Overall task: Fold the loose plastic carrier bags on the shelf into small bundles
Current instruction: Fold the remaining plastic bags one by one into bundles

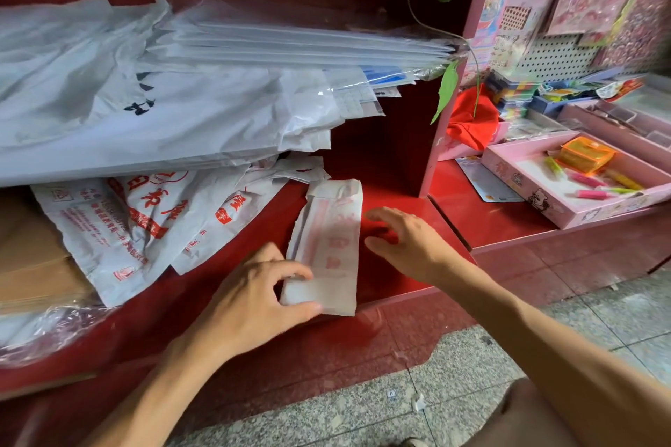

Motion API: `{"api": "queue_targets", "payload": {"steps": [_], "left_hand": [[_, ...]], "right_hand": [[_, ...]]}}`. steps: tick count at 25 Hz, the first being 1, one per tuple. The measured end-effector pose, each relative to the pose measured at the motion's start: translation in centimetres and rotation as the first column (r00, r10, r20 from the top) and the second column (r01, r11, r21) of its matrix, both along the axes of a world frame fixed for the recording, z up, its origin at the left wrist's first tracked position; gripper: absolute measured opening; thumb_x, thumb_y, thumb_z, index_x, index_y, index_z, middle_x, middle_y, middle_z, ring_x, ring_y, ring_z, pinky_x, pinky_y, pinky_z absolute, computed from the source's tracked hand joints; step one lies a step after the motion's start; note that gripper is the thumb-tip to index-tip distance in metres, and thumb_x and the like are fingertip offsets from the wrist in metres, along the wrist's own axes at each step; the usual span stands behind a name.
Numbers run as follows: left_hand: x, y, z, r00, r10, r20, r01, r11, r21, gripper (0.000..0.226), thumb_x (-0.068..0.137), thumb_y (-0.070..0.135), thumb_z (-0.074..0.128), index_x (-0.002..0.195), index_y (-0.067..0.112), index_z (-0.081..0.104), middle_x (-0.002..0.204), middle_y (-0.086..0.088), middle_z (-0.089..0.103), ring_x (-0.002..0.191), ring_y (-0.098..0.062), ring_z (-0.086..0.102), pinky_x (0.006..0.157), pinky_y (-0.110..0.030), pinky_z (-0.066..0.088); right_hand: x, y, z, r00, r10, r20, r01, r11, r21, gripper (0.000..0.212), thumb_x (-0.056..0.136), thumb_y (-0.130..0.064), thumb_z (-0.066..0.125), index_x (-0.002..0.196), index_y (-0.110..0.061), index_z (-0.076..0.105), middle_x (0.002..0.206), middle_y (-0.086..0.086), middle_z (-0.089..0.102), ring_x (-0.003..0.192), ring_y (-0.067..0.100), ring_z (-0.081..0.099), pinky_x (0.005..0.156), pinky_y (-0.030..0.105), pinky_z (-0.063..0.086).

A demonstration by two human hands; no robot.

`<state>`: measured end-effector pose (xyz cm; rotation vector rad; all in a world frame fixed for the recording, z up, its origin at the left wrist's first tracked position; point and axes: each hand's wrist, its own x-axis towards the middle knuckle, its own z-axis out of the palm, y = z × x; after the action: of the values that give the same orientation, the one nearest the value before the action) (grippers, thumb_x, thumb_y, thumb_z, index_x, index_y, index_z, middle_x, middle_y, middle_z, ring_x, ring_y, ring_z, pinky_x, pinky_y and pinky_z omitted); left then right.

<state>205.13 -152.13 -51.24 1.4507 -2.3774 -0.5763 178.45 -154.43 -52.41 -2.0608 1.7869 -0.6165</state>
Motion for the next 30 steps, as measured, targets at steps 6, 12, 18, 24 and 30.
{"api": "queue_targets", "payload": {"steps": [6, 12, 18, 24, 30], "left_hand": [[-0.9, 0.0, -2.3, 0.943, -0.277, 0.183, 0.303, 0.944, -0.135, 0.076, 0.072, 0.065, 0.062, 0.140, 0.042, 0.039, 0.150, 0.024, 0.029, 0.138, 0.000, 0.022, 0.112, -0.031, 0.020], [-1.7, 0.2, -1.8, 0.967, -0.167, -0.192, 0.129, 0.972, -0.197, 0.030, 0.078, 0.025, 0.076, 0.108, 0.023, 0.073, 0.100, 0.029, 0.064, 0.095, 0.001, 0.058, 0.082, -0.018, 0.047], [-1.9, -0.4, -1.9, 0.912, 0.188, -0.366, -0.166, 0.982, 0.092, 0.011, 0.087, 0.034, 0.068, 0.091, 0.025, 0.073, 0.078, 0.017, 0.073, 0.074, -0.002, 0.068, 0.068, -0.032, 0.054], [-2.4, -0.9, -2.8, 0.950, 0.190, -0.248, -0.234, 0.959, -0.162, 0.044, 0.080, 0.030, 0.076, 0.120, 0.028, 0.056, 0.100, 0.016, 0.064, 0.091, -0.012, 0.060, 0.083, -0.037, 0.049], [-1.5, -0.8, -2.5, 0.991, -0.086, 0.099, 0.103, 0.979, -0.178, 0.079, 0.073, 0.077, 0.042, 0.135, 0.030, 0.053, 0.136, 0.023, 0.048, 0.123, -0.008, 0.040, 0.096, -0.033, 0.031]], "right_hand": [[1.3, 1.2, 1.1, 0.976, 0.161, -0.150, -0.171, 0.983, -0.062, 0.069, 0.086, -0.062, 0.046, 0.144, -0.026, 0.041, 0.148, -0.005, 0.045, 0.131, 0.022, 0.046, 0.107, 0.047, 0.038], [2.1, 4.8, 0.4, 0.891, 0.355, -0.284, -0.377, 0.926, -0.027, 0.058, 0.082, -0.040, 0.067, 0.135, -0.024, 0.054, 0.137, -0.006, 0.057, 0.120, 0.009, 0.052, 0.102, 0.030, 0.042], [1.0, 3.4, 0.8, 0.965, 0.025, 0.259, -0.037, 0.999, 0.040, 0.045, 0.095, -0.028, 0.059, 0.057, -0.008, 0.047, 0.050, -0.007, 0.038, 0.046, 0.007, 0.031, 0.046, 0.029, 0.024], [3.1, 2.6, 0.4, 0.987, -0.119, -0.106, 0.108, 0.988, -0.110, 0.013, 0.083, -0.027, 0.066, 0.087, -0.021, 0.055, 0.084, -0.007, 0.056, 0.071, 0.015, 0.052, 0.057, 0.030, 0.043], [2.8, 3.8, 1.0, 0.884, 0.265, -0.384, -0.270, 0.962, 0.041, 0.062, 0.084, -0.057, 0.061, 0.137, -0.028, 0.047, 0.134, -0.010, 0.044, 0.114, 0.016, 0.041, 0.094, 0.036, 0.040]]}}
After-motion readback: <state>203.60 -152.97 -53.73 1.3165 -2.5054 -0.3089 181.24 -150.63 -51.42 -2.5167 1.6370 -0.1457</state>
